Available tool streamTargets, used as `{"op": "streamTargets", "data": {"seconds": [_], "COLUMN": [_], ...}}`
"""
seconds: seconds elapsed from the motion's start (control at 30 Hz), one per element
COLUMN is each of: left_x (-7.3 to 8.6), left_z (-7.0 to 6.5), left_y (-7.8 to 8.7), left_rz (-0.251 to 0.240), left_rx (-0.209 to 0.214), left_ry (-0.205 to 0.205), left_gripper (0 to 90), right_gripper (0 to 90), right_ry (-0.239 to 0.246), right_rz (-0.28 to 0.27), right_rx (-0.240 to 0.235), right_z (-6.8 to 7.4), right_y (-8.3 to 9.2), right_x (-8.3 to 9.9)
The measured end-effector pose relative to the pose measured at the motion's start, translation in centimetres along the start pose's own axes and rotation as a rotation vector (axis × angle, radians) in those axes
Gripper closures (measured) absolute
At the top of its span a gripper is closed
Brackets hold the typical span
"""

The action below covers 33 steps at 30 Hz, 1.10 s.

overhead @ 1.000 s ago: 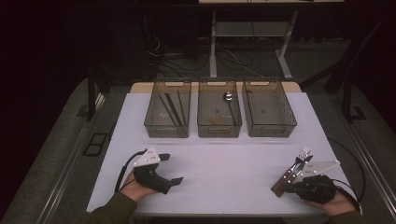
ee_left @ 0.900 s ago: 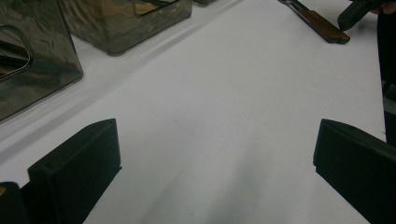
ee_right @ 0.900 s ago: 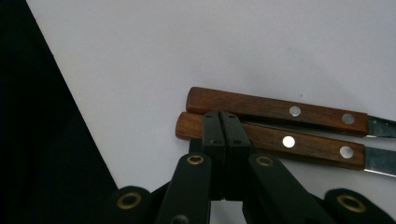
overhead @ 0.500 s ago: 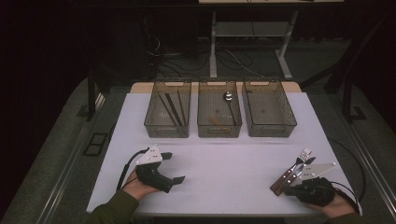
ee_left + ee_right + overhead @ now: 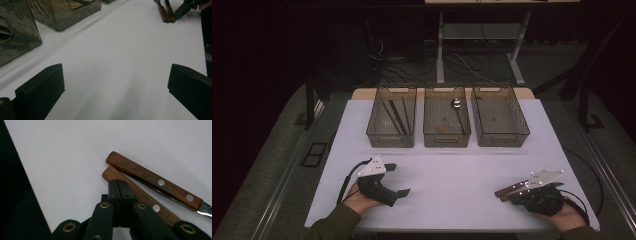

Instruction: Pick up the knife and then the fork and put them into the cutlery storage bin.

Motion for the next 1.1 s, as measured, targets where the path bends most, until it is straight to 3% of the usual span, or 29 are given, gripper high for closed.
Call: {"op": "streamTargets", "data": {"seconds": [0.73, 1.1], "left_x": [0.0, 0.0], "left_z": [0.0, 0.0], "left_y": [0.0, 0.1], "left_rz": [-0.006, -0.008], "left_rx": [-0.004, -0.006], "left_ry": [0.005, 0.005], "left_gripper": [0.0, 0.0], "right_gripper": [89.5, 89.5], "right_ry": [0.026, -0.011], "right_rz": [0.002, -0.002], "right_rx": [0.041, 0.085], "right_z": [-2.2, -4.0], "right_y": [-1.9, -2.2], "right_x": [-2.7, -3.4]}}
Point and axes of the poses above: each handheld gripper's, and its own axes: y roughly backward along the jaws, x roughly out of its underside, z roughly to its left, the point moved 10 cm from there along -y, roughly forward along the jaws
